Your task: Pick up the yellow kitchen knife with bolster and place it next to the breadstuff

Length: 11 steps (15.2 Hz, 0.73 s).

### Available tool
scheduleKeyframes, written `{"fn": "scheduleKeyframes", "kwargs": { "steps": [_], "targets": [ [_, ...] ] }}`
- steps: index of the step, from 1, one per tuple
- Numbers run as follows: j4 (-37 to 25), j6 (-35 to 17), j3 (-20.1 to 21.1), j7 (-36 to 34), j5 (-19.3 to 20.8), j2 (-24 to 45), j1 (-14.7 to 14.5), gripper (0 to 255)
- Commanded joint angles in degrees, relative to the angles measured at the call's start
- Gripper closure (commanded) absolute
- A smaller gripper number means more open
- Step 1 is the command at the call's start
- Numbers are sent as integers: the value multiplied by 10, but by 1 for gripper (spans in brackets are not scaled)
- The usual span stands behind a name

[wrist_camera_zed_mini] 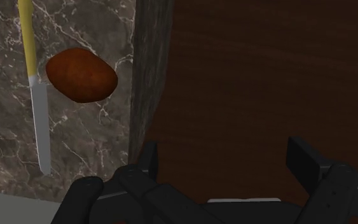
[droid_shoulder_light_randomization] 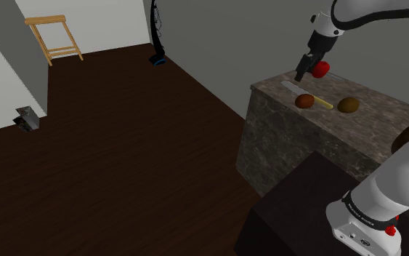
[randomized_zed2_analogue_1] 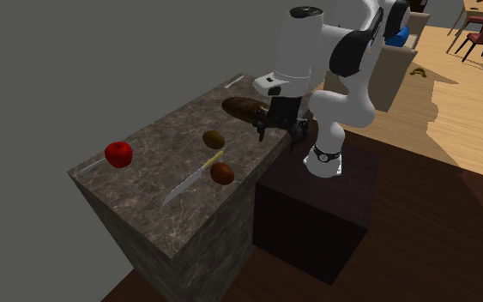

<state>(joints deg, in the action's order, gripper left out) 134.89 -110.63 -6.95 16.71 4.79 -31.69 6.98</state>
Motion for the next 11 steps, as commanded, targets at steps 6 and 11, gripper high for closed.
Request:
{"fn": "scheduleKeyframes", "kwargs": {
  "steps": [6, 11],
  "targets": [
    [-12, -85, -62, 50, 8, 97, 26, 0],
    [-41, -138, -104, 91, -5, 180, 40, 0]
  ]
}}
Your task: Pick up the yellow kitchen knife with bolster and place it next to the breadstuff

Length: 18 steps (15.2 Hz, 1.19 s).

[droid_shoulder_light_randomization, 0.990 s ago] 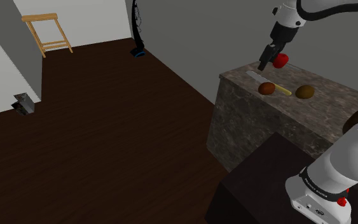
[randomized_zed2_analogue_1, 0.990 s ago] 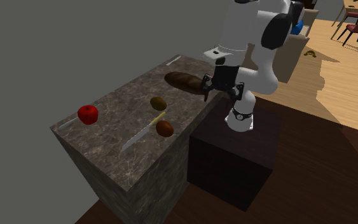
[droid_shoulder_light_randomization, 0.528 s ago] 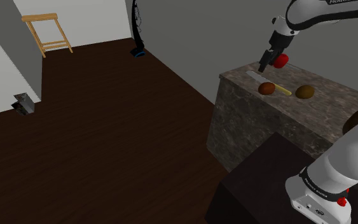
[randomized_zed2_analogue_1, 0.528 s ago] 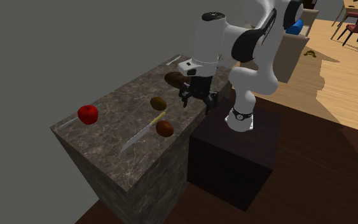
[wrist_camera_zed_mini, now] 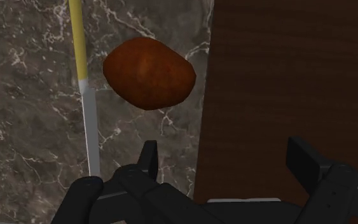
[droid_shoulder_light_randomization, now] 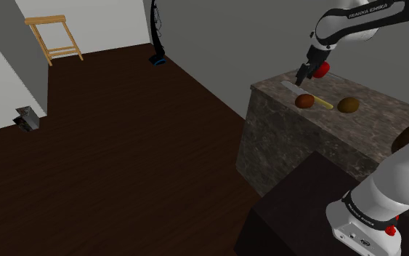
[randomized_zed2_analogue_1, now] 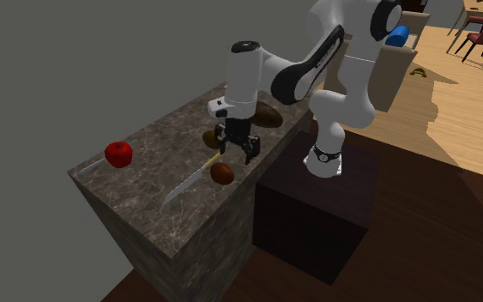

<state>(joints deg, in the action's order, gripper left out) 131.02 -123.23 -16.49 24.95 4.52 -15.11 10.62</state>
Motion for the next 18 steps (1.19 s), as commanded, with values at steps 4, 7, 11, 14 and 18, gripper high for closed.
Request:
{"fn": "scheduleKeyframes", "kwargs": {
  "steps": [4, 7, 11, 14, 18],
  "targets": [
    [-36, -46, -39, 48, -28, 86, 14, 0],
    [-68, -67, -58, 81, -56, 144, 25, 0],
    [-119, -86, -73, 126, -101, 224, 46, 0],
    [-149, -92, -75, 149, -126, 266, 62, 0],
    [-143, -117, -70, 158, -140, 287, 66, 0]
  ]
}}
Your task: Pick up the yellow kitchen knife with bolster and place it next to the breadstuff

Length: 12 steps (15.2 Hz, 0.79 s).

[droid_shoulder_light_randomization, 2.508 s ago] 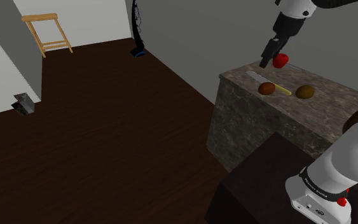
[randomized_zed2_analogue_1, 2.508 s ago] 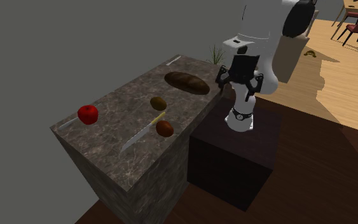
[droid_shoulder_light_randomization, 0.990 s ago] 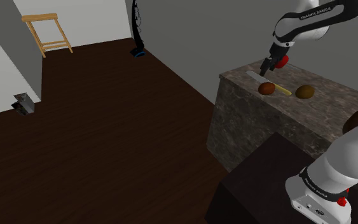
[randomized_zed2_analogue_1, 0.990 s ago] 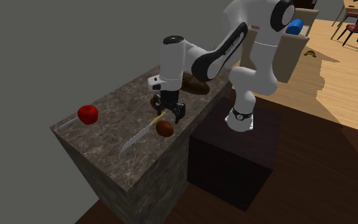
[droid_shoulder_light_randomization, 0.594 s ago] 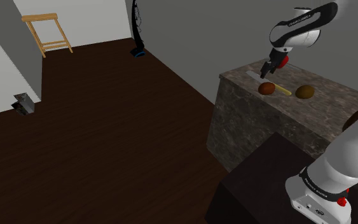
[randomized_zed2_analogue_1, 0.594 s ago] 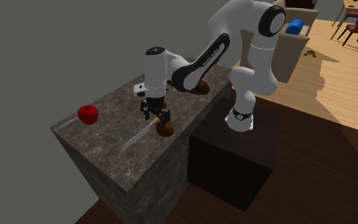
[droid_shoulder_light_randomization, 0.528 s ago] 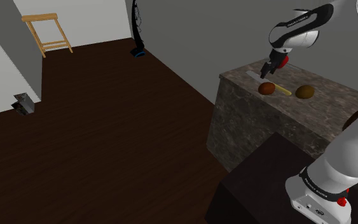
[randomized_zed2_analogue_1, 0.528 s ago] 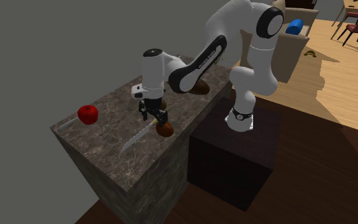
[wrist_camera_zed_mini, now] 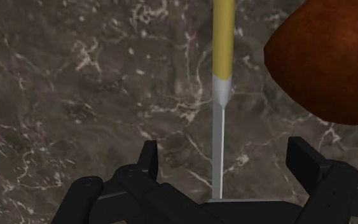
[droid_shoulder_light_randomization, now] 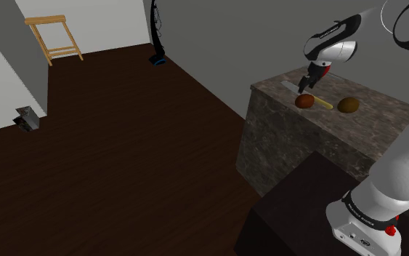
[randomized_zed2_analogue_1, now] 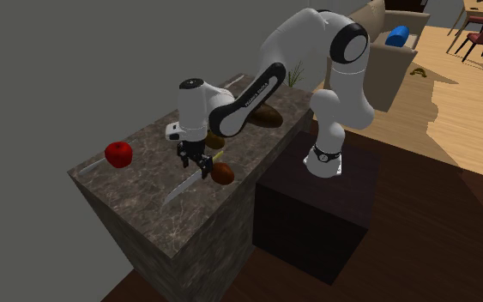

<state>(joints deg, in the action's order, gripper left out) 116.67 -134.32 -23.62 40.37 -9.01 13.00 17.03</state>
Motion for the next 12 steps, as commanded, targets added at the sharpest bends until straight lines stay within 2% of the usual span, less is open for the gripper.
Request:
{"fn": "scheduleKeyframes", "kwargs": {
  "steps": [1, 3, 11, 12],
  "targets": [
    [2, -12, 2, 6, -8, 12, 3, 0],
    [4, -28, 6, 12, -17, 26, 5, 0],
    [4, -28, 6, 12, -17, 26, 5, 0],
    [4, -28, 6, 12, -17, 26, 5, 255]
  ]
}}
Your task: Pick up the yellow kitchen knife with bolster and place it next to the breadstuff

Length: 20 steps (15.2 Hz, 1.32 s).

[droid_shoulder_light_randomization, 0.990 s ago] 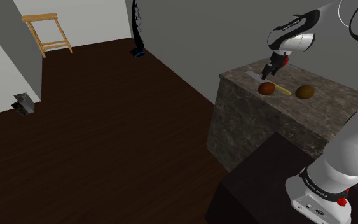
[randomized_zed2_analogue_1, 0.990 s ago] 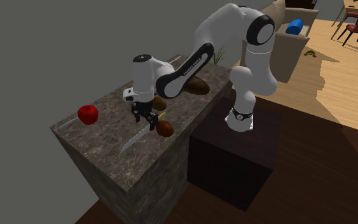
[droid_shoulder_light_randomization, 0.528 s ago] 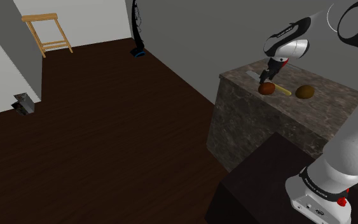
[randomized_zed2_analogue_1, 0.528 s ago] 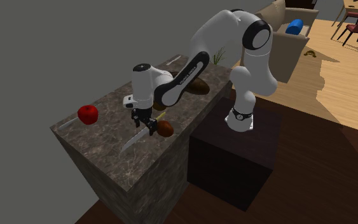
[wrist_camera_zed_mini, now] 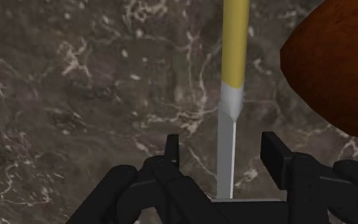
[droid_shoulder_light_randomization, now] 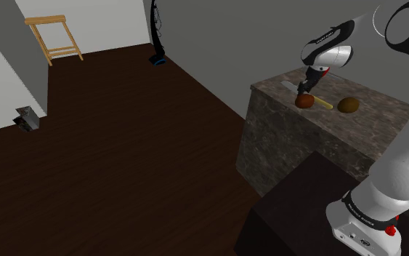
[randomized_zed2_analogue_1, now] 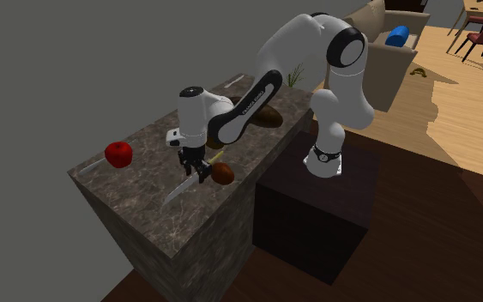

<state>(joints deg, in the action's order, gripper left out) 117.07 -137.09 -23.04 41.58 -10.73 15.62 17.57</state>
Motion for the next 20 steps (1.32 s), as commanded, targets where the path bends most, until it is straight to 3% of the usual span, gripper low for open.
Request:
{"fn": "scheduleKeyframes", "kwargs": {
  "steps": [1, 9, 20],
  "targets": [
    [0, 0, 0, 0, 0, 0, 0, 255],
    [0, 0, 0, 0, 0, 0, 0, 255],
    [-30, 73, -11, -23, 33, -47, -8, 255]
  ]
}}
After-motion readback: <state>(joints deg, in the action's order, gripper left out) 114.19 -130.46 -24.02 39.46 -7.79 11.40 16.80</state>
